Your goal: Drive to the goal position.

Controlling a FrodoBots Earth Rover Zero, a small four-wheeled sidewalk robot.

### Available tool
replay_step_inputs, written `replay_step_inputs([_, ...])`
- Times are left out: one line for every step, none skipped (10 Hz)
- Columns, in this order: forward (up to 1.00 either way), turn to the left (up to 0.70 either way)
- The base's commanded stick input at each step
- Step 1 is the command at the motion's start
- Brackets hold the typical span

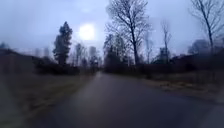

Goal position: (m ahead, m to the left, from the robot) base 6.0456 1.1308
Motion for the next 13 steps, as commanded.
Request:
replay_step_inputs([0.7, 0.0])
replay_step_inputs([0.7, 0.0])
replay_step_inputs([0.7, 0.0])
replay_step_inputs([0.7, 0.0])
replay_step_inputs([0.7, 0.0])
replay_step_inputs([0.7, 0.0])
replay_step_inputs([0.7, 0.0])
replay_step_inputs([0.7, 0.0])
replay_step_inputs([0.7, 0.03])
replay_step_inputs([0.7, 0.1])
replay_step_inputs([0.7, 0.13])
replay_step_inputs([0.7, 0.14])
replay_step_inputs([0.7, 0.14])
